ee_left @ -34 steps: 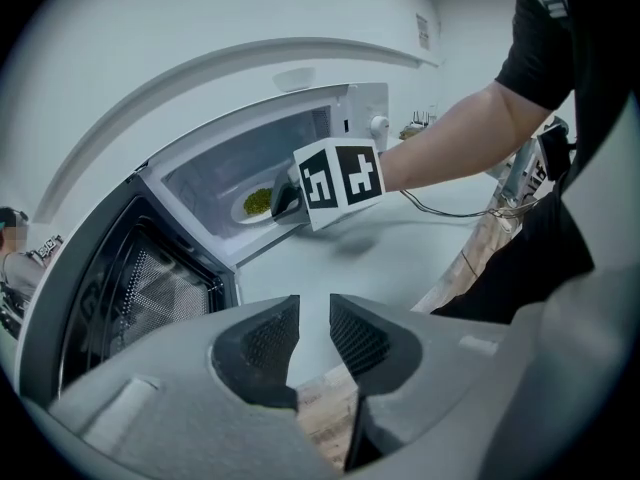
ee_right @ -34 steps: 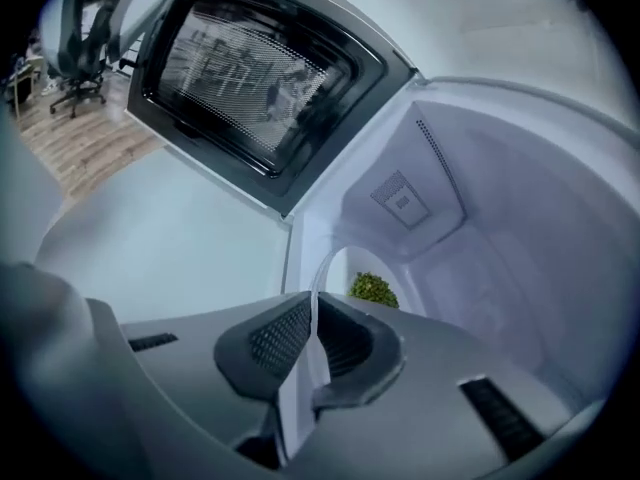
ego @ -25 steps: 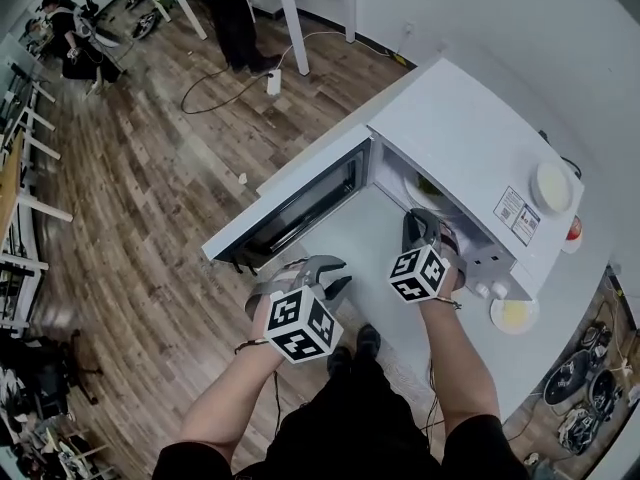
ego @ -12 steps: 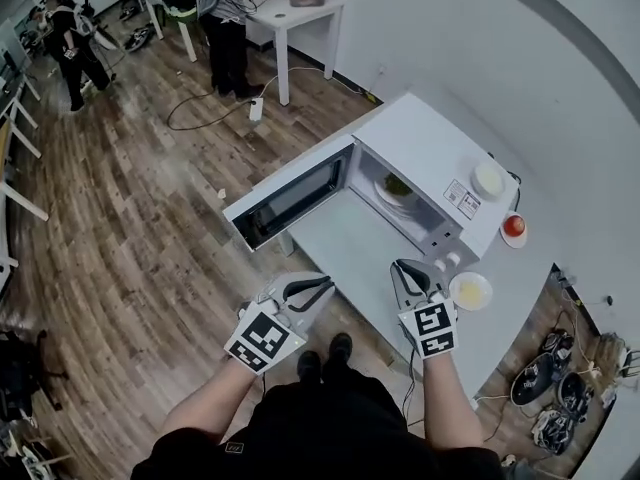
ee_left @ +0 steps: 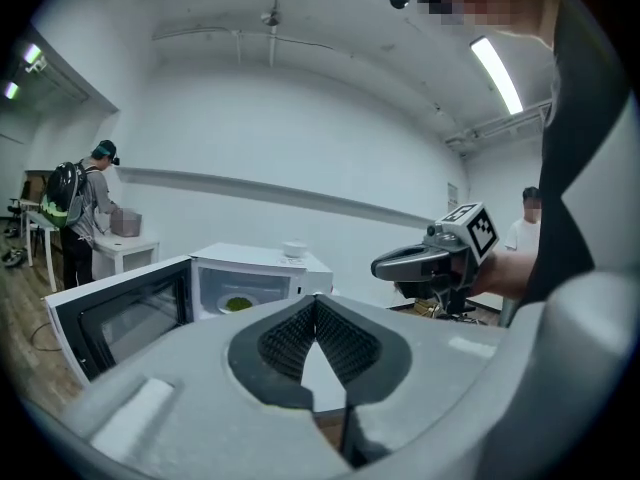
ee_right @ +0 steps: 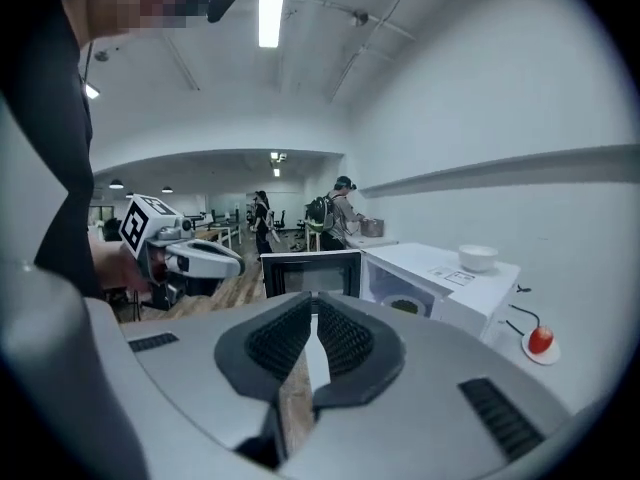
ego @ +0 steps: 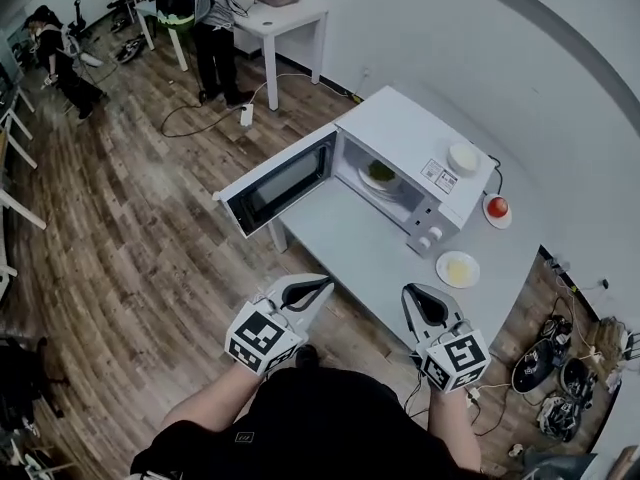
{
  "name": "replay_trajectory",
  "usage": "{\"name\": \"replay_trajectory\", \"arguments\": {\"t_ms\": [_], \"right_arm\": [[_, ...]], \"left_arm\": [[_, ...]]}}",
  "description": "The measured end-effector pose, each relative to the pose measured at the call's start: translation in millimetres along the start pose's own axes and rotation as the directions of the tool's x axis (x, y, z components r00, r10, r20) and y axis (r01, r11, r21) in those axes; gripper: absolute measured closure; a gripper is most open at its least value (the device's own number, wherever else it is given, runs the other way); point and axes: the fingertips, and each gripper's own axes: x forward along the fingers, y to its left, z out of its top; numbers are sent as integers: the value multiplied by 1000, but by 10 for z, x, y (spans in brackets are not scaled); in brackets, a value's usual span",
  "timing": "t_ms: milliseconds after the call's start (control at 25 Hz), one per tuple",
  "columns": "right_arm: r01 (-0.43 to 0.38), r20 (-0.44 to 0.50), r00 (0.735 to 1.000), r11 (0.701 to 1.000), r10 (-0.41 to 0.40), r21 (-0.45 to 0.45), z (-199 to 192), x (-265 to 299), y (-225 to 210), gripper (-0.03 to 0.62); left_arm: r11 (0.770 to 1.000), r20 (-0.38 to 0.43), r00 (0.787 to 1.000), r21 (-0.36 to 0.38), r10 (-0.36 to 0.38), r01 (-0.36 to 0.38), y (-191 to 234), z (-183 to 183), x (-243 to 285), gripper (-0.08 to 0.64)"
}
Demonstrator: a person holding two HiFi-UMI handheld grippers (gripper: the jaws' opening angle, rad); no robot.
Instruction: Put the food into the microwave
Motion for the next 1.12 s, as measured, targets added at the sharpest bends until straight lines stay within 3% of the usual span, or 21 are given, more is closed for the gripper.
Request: {"name": "replay_trajectory", "arguments": {"t_ms": [320, 520, 640, 800, 920, 1120], "right_arm": [[-64, 85, 995, 995, 57, 83, -163, -951, 178, 561], [-129, 245, 967, 969, 75, 210, -210, -1580, 231, 568], [-102, 254, 966, 977, 53, 185, -307, -1857, 176, 574], [-54, 266, 964, 976, -4, 210, -421, -2180, 160, 577], [11, 250, 966, 981, -60, 194, -467, -2359, 166, 578], [49, 238, 967, 979, -96, 196, -446, -2355, 217, 578]], "left_arm": [[996, 21, 998, 55, -67, 66, -1063, 232, 265, 551], [997, 66, 996, -51, -61, 65, -1741, 367, 317, 551], [999, 61, 997, -7, -42, 43, -2066, 387, 339, 551], [997, -19, 1000, 77, -10, 11, -2204, 224, 277, 551], [997, -41, 999, 71, -23, 26, -2203, 143, 241, 551], [994, 20, 999, 95, -49, 47, -2113, 250, 207, 551]]}}
